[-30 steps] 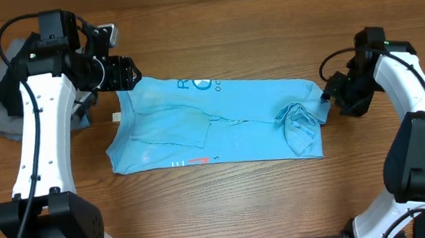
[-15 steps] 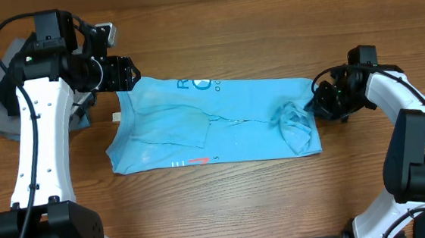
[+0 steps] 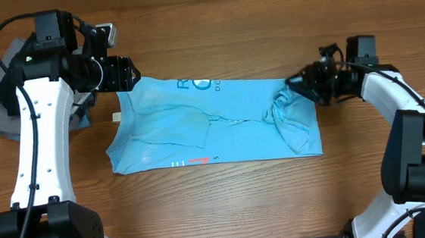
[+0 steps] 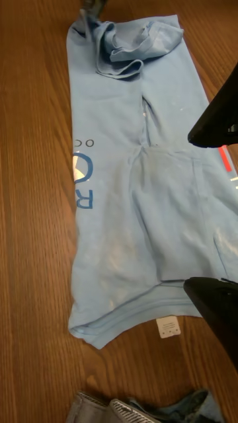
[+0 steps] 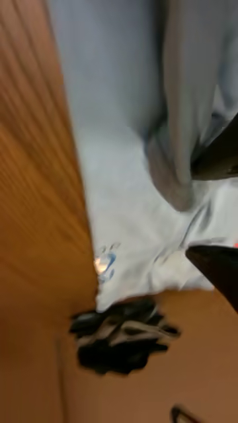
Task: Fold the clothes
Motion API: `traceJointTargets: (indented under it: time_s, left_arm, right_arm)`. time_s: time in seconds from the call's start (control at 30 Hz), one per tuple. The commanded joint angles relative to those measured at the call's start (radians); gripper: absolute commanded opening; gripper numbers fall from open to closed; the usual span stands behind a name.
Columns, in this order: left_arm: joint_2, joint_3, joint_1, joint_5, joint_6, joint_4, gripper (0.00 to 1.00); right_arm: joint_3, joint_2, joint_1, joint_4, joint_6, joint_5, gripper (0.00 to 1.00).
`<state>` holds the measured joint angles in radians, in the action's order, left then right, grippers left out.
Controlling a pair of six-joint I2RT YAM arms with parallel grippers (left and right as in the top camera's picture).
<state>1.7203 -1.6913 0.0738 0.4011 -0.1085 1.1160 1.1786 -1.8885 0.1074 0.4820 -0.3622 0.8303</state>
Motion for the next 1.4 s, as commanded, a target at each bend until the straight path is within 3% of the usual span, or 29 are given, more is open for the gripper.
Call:
traceJointTargets:
  time_s: [0.0, 0.1, 0.27, 0.4, 0.57, 0.77, 0.93, 1.07, 1.2, 1.37]
  left_arm:
    - [-0.026, -0.027, 0.005, 0.019, -0.015, 0.007, 0.66]
    - [-0.026, -0.027, 0.005, 0.018, -0.015, 0.016, 0.66]
    - [-0.026, -0.027, 0.005, 0.018, -0.019, 0.020, 0.67]
    - [-0.026, -0.027, 0.005, 0.019, -0.019, 0.017, 0.67]
    - [-0.026, -0.027, 0.004, 0.019, -0.019, 0.017, 0.66]
    - [-0.026, -0.027, 0.004, 0.038, -0.019, 0.021, 0.66]
    - [-0.026, -0.027, 0.004, 0.038, -0.019, 0.021, 0.66]
    - [-0.026, -0.027, 0.004, 0.038, -0.019, 0.021, 0.66]
    - [-0.026, -0.027, 0.005, 0.038, -0.019, 0.021, 0.66]
    - [-0.026, -0.027, 0.005, 0.038, -0.019, 0.024, 0.66]
  right_arm:
    - [0.018, 0.039, -0.022, 0.019, -0.007, 0.024, 0.38]
    - [0.046, 0.042, 0.004, 0.153, 0.049, -0.119, 0.39]
    - [0.062, 0.064, 0.042, 0.322, 0.189, -0.194, 0.38]
    - [0.053, 0.064, 0.042, 0.425, 0.187, -0.389, 0.21]
    - [-0.013, 0.063, 0.026, 0.398, 0.179, -0.446, 0.18]
    - [-0.110, 0.063, -0.026, 0.320, 0.156, -0.388, 0.17]
    - [-0.100, 0.071, -0.133, 0.426, 0.327, -0.100, 0.12]
    - [-0.069, 0.096, -0.262, 0.520, 0.391, -0.053, 0.11]
    - [-0.039, 0.144, -0.314, 0.533, 0.378, -0.126, 0.09]
    - [0.003, 0.225, -0.274, 0.467, 0.186, -0.478, 0.09]
